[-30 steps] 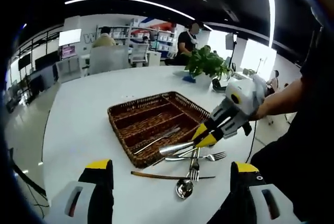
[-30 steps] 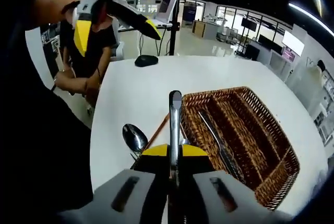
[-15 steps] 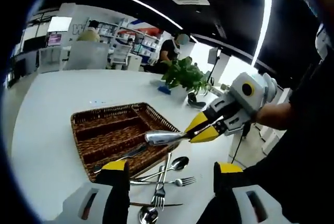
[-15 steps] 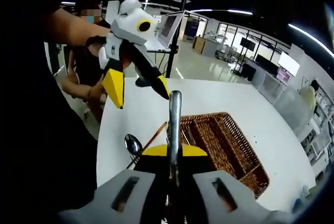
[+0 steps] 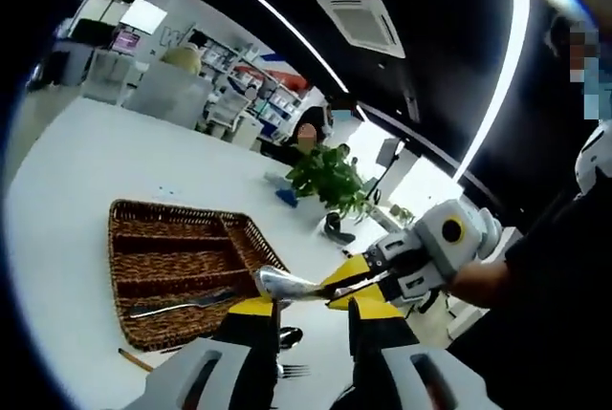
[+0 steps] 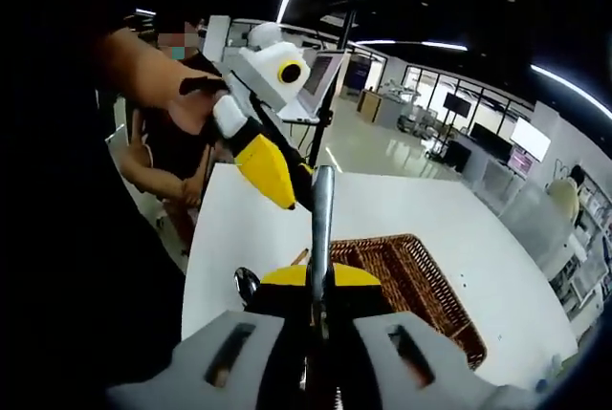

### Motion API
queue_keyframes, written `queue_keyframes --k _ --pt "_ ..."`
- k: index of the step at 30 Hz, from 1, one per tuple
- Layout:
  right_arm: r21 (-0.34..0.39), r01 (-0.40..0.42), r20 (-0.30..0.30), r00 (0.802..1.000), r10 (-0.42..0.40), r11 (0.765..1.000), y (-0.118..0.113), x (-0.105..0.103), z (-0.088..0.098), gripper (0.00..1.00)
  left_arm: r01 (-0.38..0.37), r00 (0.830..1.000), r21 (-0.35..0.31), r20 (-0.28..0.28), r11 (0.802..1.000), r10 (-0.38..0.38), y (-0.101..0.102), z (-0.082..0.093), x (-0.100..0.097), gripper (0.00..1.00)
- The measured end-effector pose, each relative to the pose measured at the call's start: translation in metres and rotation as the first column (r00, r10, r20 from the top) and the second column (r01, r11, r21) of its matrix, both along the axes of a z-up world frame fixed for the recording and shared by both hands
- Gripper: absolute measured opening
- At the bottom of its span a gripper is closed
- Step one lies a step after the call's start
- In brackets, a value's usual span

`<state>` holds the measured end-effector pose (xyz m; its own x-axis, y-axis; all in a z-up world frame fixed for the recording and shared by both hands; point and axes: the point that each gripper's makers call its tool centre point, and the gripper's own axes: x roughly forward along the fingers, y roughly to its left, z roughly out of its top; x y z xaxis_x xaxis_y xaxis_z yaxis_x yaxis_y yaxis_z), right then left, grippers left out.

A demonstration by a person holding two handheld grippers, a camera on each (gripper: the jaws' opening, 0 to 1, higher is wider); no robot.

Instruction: Arrange the knives, forks, and spoons in their matching storage slots by inserting each utensil handle-first until every utensil is classified and aligned in the correct compartment

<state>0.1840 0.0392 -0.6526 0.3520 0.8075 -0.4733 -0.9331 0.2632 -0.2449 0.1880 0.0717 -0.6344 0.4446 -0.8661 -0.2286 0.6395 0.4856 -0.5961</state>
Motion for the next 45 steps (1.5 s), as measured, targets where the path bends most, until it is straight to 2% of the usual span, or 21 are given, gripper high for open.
queue_keyframes --k 4,7,8,9,11,13,14,15,17,19,21,23,25,30,31,35,38,43,45 --pt "0.059 0.01 -0.002 1.0 -0.01 0.998 0.003 -0.003 0.012 0.03 -0.077 0.997 -0.1 -0.022 0.992 0.075 -0.002 0.016 0.007 0.21" --pt "0.07 0.008 0.006 1.0 -0.008 0.997 0.005 -0.006 0.016 0.03 -0.106 0.994 -0.084 0.015 0.991 0.108 0.002 0.018 0.01 0.11" --pt "0.075 0.008 0.002 1.0 -0.008 0.997 0.006 -0.006 0.016 0.03 -0.108 0.993 -0.071 0.036 0.992 0.11 0.002 0.018 0.01 0.1" --pt "0.075 0.01 0.002 1.0 -0.011 0.997 0.006 -0.006 0.016 0.03 -0.108 0.994 -0.07 0.026 0.992 0.11 0.001 0.018 0.009 0.09" --pt "0.077 0.005 0.001 1.0 -0.005 0.997 0.007 -0.009 0.015 0.03 -0.093 0.994 -0.07 0.043 0.993 0.096 -0.002 0.024 0.004 0.07" --pt "0.077 0.0 -0.01 1.0 0.001 0.997 0.007 -0.011 0.014 0.04 -0.036 0.996 -0.082 0.082 0.996 0.042 -0.009 0.035 -0.006 0.03" --pt "0.076 -0.008 -0.023 1.0 0.01 0.997 0.009 -0.014 0.012 0.04 -0.005 0.994 -0.063 0.109 0.998 0.012 -0.014 0.038 -0.012 0.02" --pt "0.074 -0.011 -0.026 1.0 0.013 0.997 0.009 -0.015 0.011 0.04 -0.009 0.989 -0.02 0.149 1.0 0.012 -0.015 0.037 -0.012 0.02" --pt "0.055 -0.027 -0.043 0.999 0.03 0.998 0.012 -0.021 0.007 0.05 0.021 0.988 0.031 0.155 0.999 -0.026 -0.019 0.035 -0.018 0.01" --pt "0.049 -0.032 -0.069 0.997 0.036 0.998 0.015 -0.026 0.004 0.06 0.02 0.989 0.066 0.142 0.998 -0.029 -0.02 0.034 -0.019 0.01" --pt "0.035 -0.038 -0.058 0.998 0.04 0.999 0.017 -0.028 0.003 0.06 0.033 0.985 0.108 0.162 0.994 -0.05 -0.022 0.034 -0.022 0.01" --pt "0.044 -0.04 -0.044 0.998 0.042 0.998 0.02 -0.028 0.007 0.07 0.049 0.981 0.179 0.175 0.983 -0.081 -0.025 0.031 -0.025 0.01" --pt "0.074 -0.039 -0.055 0.998 0.043 0.996 0.025 -0.029 0.013 0.07 0.065 0.976 0.214 0.189 0.975 -0.107 -0.027 0.029 -0.028 0.01" --pt "0.073 -0.056 -0.063 0.996 0.061 0.996 0.033 -0.034 0.015 0.08 0.098 0.971 0.259 0.186 0.961 -0.149 -0.029 0.023 -0.034 0.01" --pt "0.068 -0.044 -0.084 0.995 0.049 0.997 0.032 -0.035 0.013 0.07 0.1 0.971 0.267 0.186 0.959 -0.153 -0.028 0.023 -0.034 0.01" --pt "0.109 -0.046 -0.093 0.994 0.057 0.993 0.03 -0.035 0.018 0.03 0.117 0.963 0.269 0.206 0.956 -0.175 -0.026 0.026 -0.036 0.04" --pt "0.099 -0.04 -0.135 0.989 0.053 0.994 0.032 -0.036 0.015 0.0 0.126 0.959 0.274 0.212 0.953 -0.188 -0.03 0.026 -0.037 0.08" --pt "0.099 -0.045 -0.104 0.993 0.055 0.994 0.031 -0.033 0.017 0.0 0.121 0.951 0.278 0.242 0.953 -0.191 -0.028 0.028 -0.034 0.11" --pt "0.1 -0.034 -0.102 0.994 0.044 0.994 0.027 -0.029 0.017 0.0 0.095 0.945 0.277 0.276 0.956 -0.174 -0.024 0.031 -0.029 0.19"
